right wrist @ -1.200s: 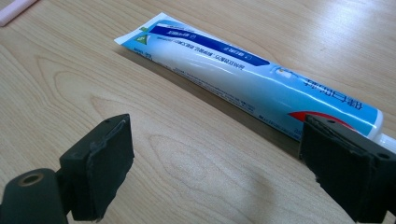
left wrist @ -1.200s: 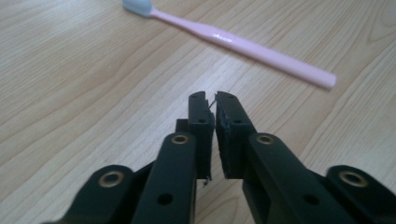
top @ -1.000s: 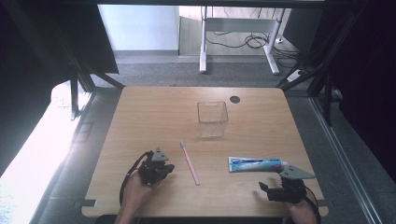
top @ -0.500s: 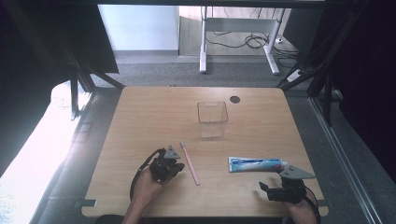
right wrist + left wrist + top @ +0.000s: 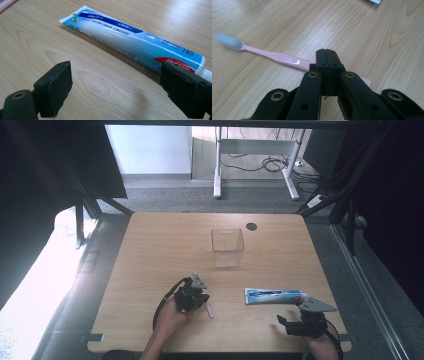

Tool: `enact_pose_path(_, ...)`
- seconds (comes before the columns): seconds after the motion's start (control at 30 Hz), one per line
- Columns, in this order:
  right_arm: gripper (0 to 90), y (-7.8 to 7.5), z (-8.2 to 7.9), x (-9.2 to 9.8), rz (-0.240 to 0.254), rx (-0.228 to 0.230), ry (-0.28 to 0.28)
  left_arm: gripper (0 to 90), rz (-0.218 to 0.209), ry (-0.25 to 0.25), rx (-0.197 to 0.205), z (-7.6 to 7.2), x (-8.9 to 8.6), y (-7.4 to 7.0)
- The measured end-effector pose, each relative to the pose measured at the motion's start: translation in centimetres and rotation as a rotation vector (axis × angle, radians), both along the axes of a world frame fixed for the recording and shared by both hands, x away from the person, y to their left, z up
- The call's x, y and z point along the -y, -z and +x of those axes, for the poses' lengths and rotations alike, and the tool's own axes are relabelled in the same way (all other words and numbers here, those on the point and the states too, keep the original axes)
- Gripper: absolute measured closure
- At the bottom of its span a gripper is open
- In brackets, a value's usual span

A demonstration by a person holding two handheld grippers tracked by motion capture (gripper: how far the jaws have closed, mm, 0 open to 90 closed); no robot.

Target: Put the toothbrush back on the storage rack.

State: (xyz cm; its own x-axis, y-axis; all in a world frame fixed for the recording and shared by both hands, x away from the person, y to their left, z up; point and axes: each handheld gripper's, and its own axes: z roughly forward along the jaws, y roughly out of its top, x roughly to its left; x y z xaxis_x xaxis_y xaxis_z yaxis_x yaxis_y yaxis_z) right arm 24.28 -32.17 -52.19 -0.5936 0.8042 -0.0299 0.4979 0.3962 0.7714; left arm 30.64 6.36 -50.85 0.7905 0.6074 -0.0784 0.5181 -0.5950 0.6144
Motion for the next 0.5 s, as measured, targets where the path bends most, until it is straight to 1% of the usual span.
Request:
enact_pose_path(0.13, 11.9, 0.0, 0.0, 0.0, 0.001, -0.002, -0.002, 89.7, 0.008, 0.010, -0.005, 0.2, 0.6, 0.4)
enact_pose_path(0.27, 12.0, 0.0, 0.0, 0.0, 0.002, -0.002, -0.002, 89.7, 0.005, 0.019, -0.010, 0.3, 1.2, 0.7)
enact_pose_path(0.33, 12.0, 0.0, 0.0, 0.0, 0.002, -0.003, -0.003, 89.7, 0.013, 0.023, -0.009, 0.2, 1.4, 0.9)
enact_pose_path(0.5, 12.0, 0.1, 0.0, 0.0, 0.002, -0.005, -0.003, 89.7, 0.022, 0.026, -0.016, 0.1, 1.5, 1.1)
